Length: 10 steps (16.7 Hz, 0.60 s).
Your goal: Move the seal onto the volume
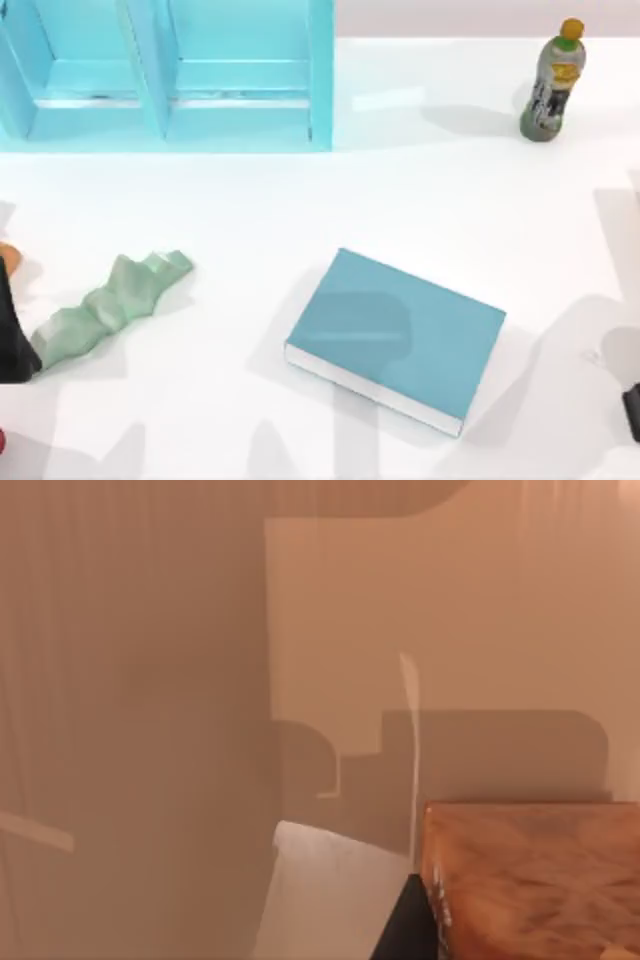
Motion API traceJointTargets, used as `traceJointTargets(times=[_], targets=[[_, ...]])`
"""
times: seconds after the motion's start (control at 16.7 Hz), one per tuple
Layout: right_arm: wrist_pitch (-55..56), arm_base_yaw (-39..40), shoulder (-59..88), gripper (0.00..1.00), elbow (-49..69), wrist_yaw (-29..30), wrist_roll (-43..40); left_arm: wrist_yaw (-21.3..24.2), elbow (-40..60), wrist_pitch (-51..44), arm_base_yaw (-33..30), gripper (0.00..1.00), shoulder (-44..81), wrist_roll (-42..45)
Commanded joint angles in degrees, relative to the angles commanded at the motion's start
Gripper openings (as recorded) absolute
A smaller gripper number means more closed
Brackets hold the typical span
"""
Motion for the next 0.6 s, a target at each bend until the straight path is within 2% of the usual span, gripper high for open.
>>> traceJointTargets(times=[0.24,0.6], targets=[[-4.8,2.5,-3.7,0.00,3.8,-0.7,4.5,0.0,0.0,0.0,0.0,1.00,0.0,0.0],[-19.7,14.0,-9.5,0.00,12.8,-1.2,16.7,0.0,0.0,0.0,0.0,1.00,0.0,0.0]])
